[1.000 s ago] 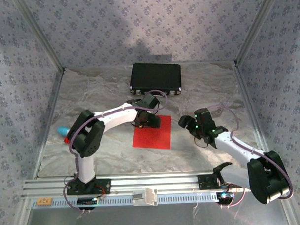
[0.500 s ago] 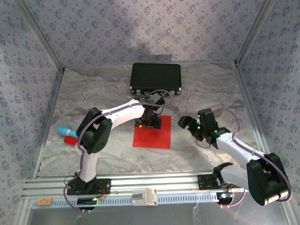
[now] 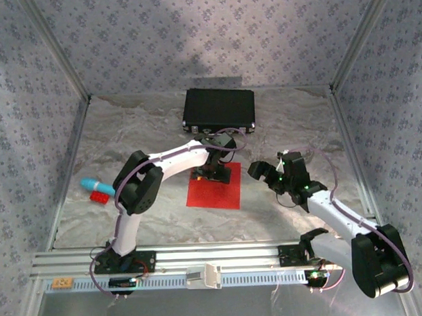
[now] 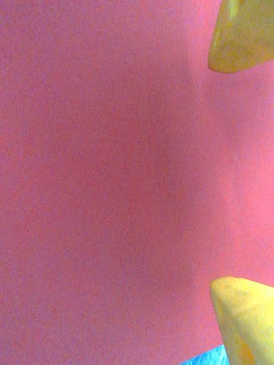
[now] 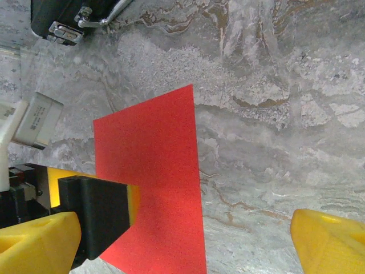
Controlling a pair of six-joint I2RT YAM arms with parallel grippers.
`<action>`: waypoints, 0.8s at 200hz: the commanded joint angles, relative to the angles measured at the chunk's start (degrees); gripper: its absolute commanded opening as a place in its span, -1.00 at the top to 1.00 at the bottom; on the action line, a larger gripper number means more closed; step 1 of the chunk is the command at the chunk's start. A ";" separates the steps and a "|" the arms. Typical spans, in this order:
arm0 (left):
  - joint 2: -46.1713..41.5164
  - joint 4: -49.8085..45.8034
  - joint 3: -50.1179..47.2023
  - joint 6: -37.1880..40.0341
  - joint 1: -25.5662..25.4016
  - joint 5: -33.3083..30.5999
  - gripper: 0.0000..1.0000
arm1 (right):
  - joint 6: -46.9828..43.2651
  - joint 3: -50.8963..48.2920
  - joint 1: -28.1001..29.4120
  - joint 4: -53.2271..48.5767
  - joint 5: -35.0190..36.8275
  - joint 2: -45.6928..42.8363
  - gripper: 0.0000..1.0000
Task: Fold a paper plane with a square sheet of paper (pick it up from the middle)
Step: First fold the square sheet of paper in half at the center of the table.
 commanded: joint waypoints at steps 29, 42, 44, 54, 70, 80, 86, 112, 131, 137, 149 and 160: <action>1.25 -2.49 1.99 0.02 -0.25 -0.65 -0.87 | -1.06 -1.16 -0.35 -0.90 0.18 -0.79 -0.93; 1.51 -2.44 2.13 -0.50 -0.28 -0.51 -0.89 | -1.13 -1.13 -0.37 -1.30 0.26 -0.79 -0.93; 1.53 -2.49 2.13 -0.63 -0.28 -0.49 -0.90 | -1.17 -1.15 -0.36 -1.34 0.27 -0.79 -0.93; 1.61 -2.62 2.14 -0.88 -0.33 -0.47 -0.91 | -1.23 -1.23 -0.42 -1.60 0.59 -0.80 -0.93; 1.71 -2.47 2.13 -1.28 -0.32 -0.35 -0.93 | -1.02 -1.33 -0.53 -1.88 0.87 -0.62 -0.93; 1.97 -2.53 2.46 -1.52 -0.33 -0.01 -0.93 | -1.01 -1.24 -0.68 -1.88 0.87 -0.54 -0.93; 2.14 -2.58 2.69 -1.65 -0.46 0.09 -0.94 | -1.03 -1.18 -0.72 -1.95 0.88 -0.53 -0.93; 2.89 -2.83 3.26 -2.05 -0.60 0.15 -0.95 | -1.11 -1.16 -1.14 -2.50 1.17 -0.53 -0.94; 3.12 -2.80 3.28 -2.14 -0.67 0.48 -0.95 | -0.83 -1.15 -1.49 -3.51 1.67 -0.29 -0.95; 3.23 -2.89 3.32 -2.22 -0.73 0.45 -0.95 | -0.83 -1.13 -1.57 -3.69 1.60 -0.19 -0.95; 3.45 -2.81 3.36 -2.31 -0.84 0.43 -0.95 | -0.72 -1.12 -1.83 -3.89 1.46 -0.09 -0.95; 3.69 -2.87 3.28 -2.39 -0.84 0.33 -0.96 | -0.70 -1.16 -2.03 -4.14 1.58 -0.13 -0.95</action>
